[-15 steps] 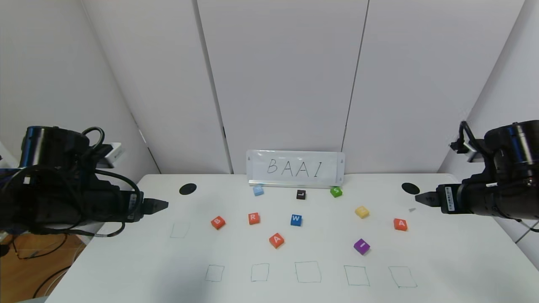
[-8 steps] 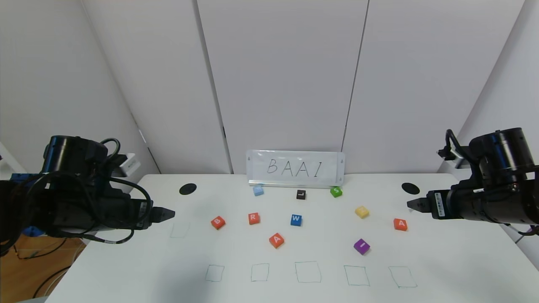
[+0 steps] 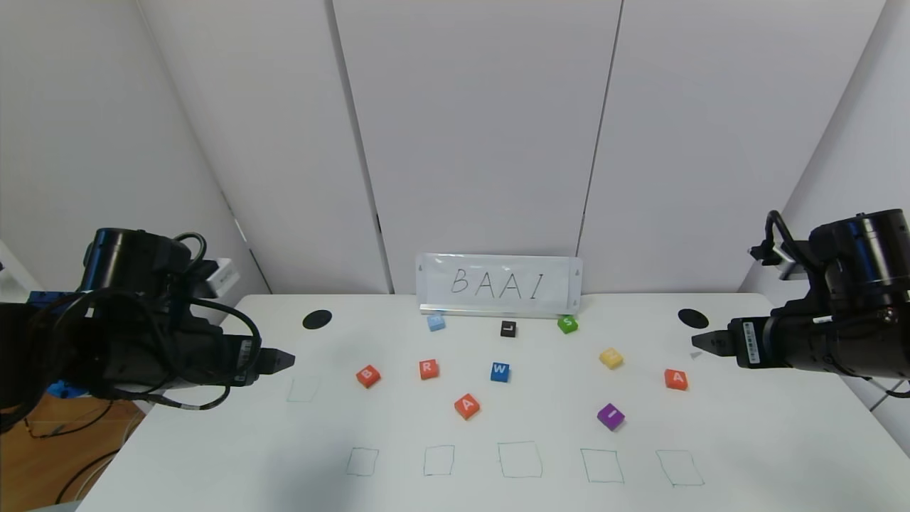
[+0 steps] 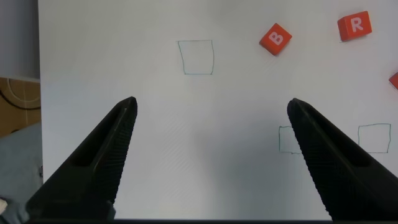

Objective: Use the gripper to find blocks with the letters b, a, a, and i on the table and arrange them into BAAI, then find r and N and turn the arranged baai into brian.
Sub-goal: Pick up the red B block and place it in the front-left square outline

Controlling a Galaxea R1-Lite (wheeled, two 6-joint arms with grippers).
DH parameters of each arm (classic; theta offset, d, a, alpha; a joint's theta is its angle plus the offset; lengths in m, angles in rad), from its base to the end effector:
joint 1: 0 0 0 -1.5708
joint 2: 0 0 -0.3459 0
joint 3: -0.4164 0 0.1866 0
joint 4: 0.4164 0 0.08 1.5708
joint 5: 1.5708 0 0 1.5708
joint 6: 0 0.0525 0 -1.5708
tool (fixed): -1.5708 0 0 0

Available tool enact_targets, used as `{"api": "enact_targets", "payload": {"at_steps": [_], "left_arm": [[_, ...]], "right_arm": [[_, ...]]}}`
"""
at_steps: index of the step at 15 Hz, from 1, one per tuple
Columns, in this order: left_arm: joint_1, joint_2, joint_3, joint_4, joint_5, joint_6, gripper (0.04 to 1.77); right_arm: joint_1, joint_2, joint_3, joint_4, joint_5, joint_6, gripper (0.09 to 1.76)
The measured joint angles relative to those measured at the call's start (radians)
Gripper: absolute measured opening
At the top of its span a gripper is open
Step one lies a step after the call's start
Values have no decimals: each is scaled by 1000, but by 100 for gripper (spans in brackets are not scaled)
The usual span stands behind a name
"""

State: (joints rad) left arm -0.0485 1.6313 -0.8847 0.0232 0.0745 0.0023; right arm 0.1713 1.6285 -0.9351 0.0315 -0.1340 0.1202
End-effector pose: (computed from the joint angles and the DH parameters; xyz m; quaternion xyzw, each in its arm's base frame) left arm 0.2923 -0.0103 0.1926 0.0241 0.3748 0.0116 0.9267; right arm 0.2951 0.0439 0.2068 0.0023 0.3509 -0.0036 0.9364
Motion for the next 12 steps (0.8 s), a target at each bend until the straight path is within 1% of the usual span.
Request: {"api": "enact_targets", "payload": {"at_steps": [2,3,4,5,7,9,12], "left_arm": [[-30,11,-18,6,47,-23,172],[-48,19,-36,31,67,-47,172],[-63,26,-62,71,76,-81,172],[-79,35,-95,120,80,-122,172],[-115,57,-181,225,82,-240,172],[-150,88,-267,296,81,-353,172],[-174,151,-381,393,88,-466,172]], "right_arm": [[6,-11,4,1,1,1,171],[7,-15,5,0,2,1,171],[7,-18,5,0,1,1,171],[7,-20,5,0,1,1,171],[9,-24,6,0,-2,-1,171],[13,-24,9,-3,-9,-2,171],[18,-27,11,-4,-11,-4,171]]}}
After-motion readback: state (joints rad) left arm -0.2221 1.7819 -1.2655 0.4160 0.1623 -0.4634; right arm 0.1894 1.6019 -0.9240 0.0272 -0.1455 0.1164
